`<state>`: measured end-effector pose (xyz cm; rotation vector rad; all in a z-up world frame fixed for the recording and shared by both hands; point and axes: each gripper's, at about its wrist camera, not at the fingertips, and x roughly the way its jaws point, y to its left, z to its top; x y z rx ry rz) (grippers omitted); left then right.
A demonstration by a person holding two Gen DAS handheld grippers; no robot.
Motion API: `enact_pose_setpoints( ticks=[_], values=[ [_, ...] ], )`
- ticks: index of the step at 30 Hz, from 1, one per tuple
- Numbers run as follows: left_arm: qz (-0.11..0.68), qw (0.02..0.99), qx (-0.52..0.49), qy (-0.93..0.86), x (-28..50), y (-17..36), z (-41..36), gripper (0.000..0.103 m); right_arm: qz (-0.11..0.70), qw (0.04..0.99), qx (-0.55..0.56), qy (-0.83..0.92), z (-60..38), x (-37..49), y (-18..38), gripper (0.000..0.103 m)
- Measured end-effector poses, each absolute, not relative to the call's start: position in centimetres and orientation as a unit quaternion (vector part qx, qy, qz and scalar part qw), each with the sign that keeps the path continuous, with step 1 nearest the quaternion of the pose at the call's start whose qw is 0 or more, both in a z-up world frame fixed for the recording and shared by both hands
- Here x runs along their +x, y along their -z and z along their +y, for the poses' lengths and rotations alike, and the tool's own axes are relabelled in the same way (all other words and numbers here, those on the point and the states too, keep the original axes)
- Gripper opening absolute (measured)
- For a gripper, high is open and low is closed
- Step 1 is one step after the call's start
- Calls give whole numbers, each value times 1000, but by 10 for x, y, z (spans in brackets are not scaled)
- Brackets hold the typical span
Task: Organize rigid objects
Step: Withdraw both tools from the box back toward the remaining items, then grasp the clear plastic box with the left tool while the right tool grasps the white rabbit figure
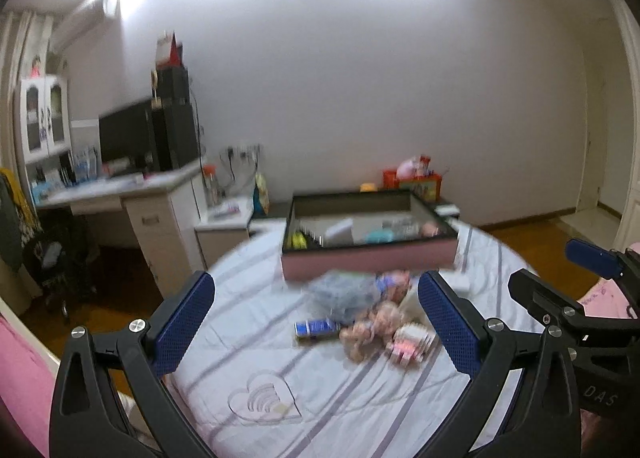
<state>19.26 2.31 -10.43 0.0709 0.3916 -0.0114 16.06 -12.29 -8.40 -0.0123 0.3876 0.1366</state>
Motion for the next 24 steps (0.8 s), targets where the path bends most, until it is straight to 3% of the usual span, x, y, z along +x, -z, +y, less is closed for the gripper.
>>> enact_pose_setpoints(
  ticks=[8, 21, 24],
  values=[
    [297, 955, 2, 14, 243, 167, 40, 103, 281, 958, -3, -64, -117, 215, 144, 83],
    [317, 948, -9, 12, 281, 179, 53, 103, 379, 919, 62, -95, -129, 291, 189, 83],
    [321, 947, -9, 14, 287, 180, 51, 103, 385, 915, 62, -106, -127, 297, 189, 70]
  ],
)
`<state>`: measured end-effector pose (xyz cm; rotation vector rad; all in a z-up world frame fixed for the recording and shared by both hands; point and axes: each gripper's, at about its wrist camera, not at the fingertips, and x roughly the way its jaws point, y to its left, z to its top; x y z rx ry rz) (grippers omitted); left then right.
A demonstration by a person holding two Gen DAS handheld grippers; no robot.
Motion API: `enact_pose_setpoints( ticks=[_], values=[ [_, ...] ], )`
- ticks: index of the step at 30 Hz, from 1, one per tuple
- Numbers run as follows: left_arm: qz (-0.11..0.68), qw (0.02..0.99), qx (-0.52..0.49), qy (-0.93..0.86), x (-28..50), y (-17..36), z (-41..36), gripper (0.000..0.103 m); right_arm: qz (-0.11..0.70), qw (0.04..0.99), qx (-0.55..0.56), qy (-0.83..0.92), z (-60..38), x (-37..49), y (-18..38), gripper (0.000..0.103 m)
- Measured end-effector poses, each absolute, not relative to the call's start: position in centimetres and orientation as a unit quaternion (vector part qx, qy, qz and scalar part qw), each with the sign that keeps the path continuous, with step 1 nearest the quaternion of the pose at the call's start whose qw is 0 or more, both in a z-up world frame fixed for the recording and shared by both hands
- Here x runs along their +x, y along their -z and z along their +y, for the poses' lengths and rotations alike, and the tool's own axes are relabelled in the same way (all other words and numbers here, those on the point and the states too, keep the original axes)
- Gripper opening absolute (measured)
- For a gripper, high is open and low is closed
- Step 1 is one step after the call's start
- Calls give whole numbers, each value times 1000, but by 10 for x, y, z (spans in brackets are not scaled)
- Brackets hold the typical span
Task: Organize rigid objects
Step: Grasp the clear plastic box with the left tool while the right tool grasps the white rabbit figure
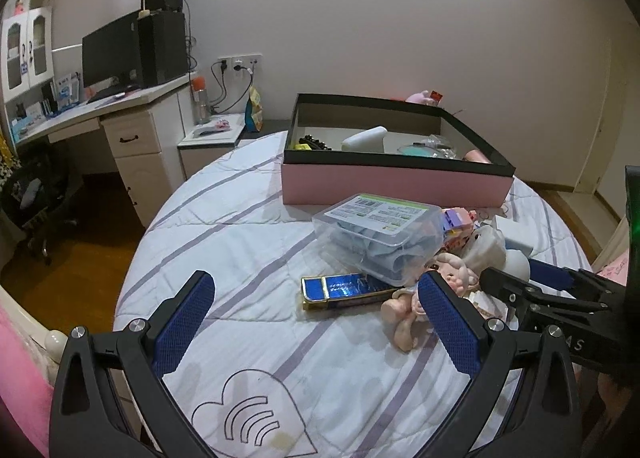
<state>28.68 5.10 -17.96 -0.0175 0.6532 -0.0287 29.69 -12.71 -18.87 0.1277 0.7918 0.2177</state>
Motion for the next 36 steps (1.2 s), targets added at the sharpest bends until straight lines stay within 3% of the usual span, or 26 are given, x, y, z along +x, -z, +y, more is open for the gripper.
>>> enact_pose_setpoints(
  ticks=[4, 18, 26, 28, 36],
  values=[
    [328, 944, -6, 15, 294, 180, 44, 103, 388, 914, 47, -113, -124, 300, 188, 47],
    [368, 929, 25, 9, 349, 186, -3, 103, 377, 921, 48, -84, -172, 274, 183, 47],
    [389, 920, -40, -10, 366, 195, 18, 103, 381, 918, 53, -94, -178, 283, 189, 47],
    [384, 922, -48, -11, 365, 197, 22, 79, 380, 918, 56, -95, -179, 283, 190, 47],
    [374, 927, -24, -1, 341, 194, 36, 73, 378, 920, 52, -88, -176, 280, 190, 47]
  ],
)
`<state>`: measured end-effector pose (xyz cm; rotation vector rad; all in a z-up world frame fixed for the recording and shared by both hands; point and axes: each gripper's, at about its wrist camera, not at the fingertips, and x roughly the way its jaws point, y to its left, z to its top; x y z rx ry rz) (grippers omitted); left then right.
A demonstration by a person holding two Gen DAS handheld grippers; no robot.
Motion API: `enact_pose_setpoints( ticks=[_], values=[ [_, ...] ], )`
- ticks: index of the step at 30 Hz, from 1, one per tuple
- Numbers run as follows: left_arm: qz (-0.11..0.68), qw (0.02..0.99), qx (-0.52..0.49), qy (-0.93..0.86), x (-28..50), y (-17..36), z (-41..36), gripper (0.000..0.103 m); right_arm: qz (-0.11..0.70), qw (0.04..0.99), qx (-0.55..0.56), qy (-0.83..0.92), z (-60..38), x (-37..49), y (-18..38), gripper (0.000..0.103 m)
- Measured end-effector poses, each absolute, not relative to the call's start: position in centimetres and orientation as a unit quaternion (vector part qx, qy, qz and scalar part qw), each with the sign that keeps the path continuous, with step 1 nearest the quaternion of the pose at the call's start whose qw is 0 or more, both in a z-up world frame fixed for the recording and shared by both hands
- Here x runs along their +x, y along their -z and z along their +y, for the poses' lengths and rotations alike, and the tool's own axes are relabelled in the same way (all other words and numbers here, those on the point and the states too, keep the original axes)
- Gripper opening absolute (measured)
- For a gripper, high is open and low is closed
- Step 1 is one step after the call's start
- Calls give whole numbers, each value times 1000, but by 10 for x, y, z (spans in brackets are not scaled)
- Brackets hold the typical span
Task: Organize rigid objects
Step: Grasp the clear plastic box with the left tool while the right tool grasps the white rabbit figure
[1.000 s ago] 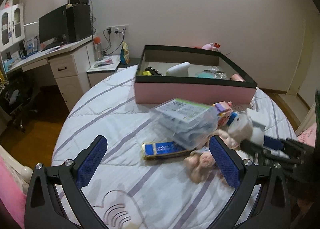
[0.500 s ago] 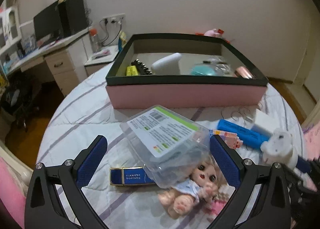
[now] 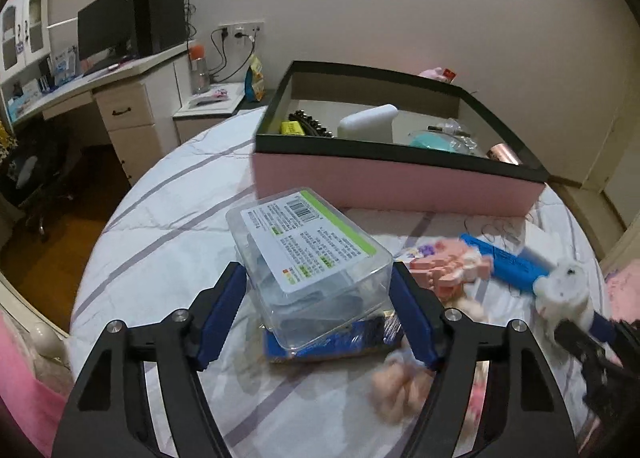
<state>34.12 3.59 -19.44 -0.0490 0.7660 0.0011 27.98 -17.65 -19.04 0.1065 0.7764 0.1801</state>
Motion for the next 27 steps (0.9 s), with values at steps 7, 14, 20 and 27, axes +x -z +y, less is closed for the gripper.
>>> enact_pose_setpoints(
  ticks=[7, 14, 20, 27],
  values=[
    [368, 930, -8, 4, 289, 189, 69, 72, 378, 921, 43, -80, -172, 268, 187, 47],
    [397, 918, -4, 29, 248, 212, 75, 73, 384, 919, 34, -86, -158, 246, 187, 47],
    [400, 916, -27, 27, 256, 217, 76, 94, 384, 919, 26, -89, -151, 251, 192, 60],
    [403, 915, -16, -11, 271, 222, 80, 91, 388, 917, 20, -93, -151, 266, 194, 66]
  ],
)
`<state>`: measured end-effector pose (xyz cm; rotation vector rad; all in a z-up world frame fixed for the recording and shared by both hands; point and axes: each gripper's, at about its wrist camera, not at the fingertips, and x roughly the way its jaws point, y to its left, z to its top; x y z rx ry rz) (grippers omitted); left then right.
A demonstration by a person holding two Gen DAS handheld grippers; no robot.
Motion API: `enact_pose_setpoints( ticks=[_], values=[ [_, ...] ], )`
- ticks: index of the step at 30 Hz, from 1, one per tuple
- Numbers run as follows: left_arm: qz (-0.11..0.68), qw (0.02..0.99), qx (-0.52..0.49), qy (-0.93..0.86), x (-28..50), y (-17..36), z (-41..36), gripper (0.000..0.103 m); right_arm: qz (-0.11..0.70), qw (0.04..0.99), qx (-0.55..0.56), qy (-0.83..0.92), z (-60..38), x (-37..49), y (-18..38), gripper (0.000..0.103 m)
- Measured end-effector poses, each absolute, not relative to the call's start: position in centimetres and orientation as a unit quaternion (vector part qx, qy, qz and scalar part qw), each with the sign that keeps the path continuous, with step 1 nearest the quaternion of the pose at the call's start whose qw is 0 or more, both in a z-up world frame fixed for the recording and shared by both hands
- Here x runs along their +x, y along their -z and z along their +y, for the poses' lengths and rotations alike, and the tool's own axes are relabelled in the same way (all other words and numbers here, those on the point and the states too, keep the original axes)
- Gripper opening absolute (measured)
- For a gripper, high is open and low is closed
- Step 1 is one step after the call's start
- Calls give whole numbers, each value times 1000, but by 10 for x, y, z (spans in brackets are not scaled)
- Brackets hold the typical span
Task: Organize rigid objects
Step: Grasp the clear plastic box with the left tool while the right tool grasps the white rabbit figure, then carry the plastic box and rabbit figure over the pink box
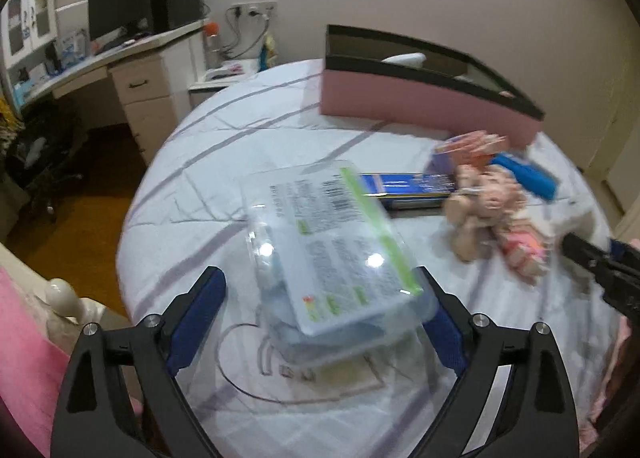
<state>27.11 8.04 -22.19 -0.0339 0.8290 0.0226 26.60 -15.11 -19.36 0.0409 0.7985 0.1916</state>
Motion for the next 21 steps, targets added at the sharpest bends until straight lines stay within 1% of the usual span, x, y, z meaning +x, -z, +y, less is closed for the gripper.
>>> enact_pose_setpoints(
  ticks=[2, 3, 4, 5, 10, 14, 21],
  values=[
    [399, 917, -6, -10, 273, 222, 79, 76, 391, 915, 19, -99, -150, 269, 196, 66],
    [396, 918, -4, -12, 273, 221, 78, 64, 390, 914, 20, -107, -150, 271, 197, 65],
    [391, 920, -9, -17, 272, 220, 80, 64, 391, 913, 22, -114, -149, 272, 198, 55],
    [391, 920, -15, -13, 272, 218, 81, 64, 393, 911, 25, -123, -149, 272, 199, 48],
    [373, 928, -17, -1, 263, 205, 80, 64, 387, 914, 29, -121, -150, 268, 195, 48],
    [349, 937, -12, 21, 256, 186, 66, 64, 361, 924, 32, -121, -148, 256, 179, 48],
    [274, 960, 1, 50, 238, 126, 32, 64, 287, 949, 32, -125, -134, 229, 128, 48]
  ],
)
